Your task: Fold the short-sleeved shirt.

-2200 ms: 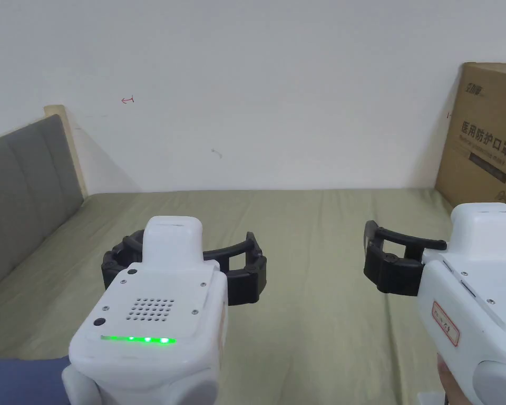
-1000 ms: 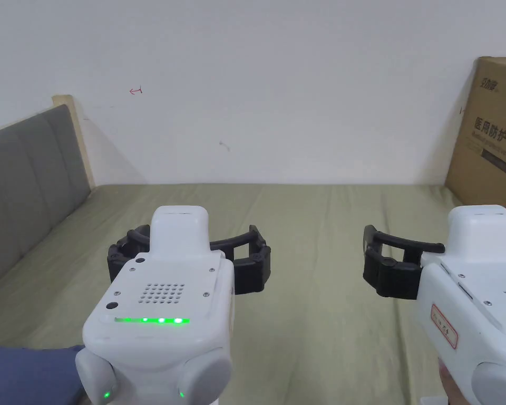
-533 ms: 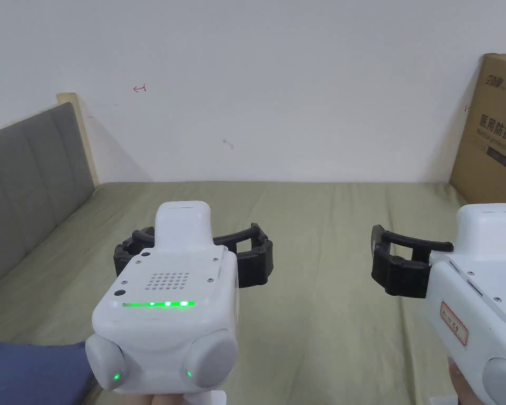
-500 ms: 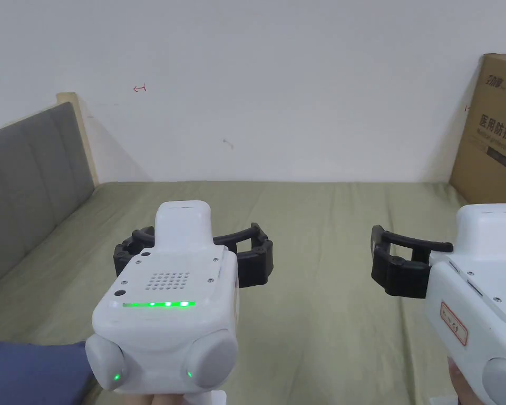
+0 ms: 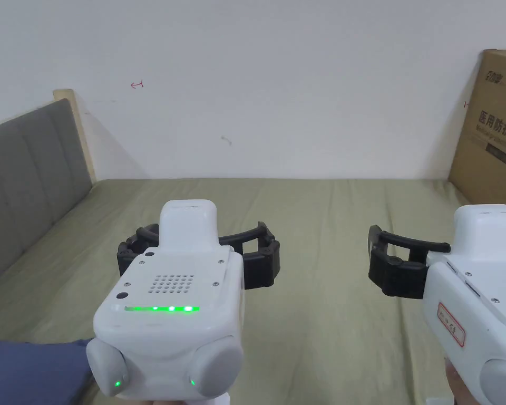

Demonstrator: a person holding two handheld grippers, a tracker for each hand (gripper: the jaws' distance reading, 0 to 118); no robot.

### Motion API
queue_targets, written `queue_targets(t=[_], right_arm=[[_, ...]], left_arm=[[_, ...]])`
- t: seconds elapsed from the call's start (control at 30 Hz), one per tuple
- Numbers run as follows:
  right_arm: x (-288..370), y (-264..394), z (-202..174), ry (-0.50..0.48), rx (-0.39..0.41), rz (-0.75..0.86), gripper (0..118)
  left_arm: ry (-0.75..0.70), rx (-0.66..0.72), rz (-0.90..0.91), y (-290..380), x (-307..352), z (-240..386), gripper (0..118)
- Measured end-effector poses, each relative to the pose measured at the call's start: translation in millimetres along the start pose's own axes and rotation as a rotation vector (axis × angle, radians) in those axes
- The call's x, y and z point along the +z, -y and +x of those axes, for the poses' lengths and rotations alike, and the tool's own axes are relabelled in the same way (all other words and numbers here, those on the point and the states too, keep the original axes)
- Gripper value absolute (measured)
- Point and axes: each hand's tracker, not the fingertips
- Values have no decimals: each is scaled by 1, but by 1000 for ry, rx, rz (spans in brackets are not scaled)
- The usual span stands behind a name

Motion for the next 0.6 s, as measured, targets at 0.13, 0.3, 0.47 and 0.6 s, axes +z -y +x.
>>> queue_targets(t=[0.13,0.3,0.47,0.6], right_arm=[[-2,3,0,3,-2,-7,118],[-6,7,-1,2,-2,-20,118],[-13,8,-2,7,19,-24,118],[-19,8,-3,-1,8,-21,118]], left_arm=[[4,-17,5,1,1,2,118],[1,-10,-7,5,-3,4,118],[-7,-11,-24,9,-13,4,118],[-13,-12,-29,11,-21,4,118]])
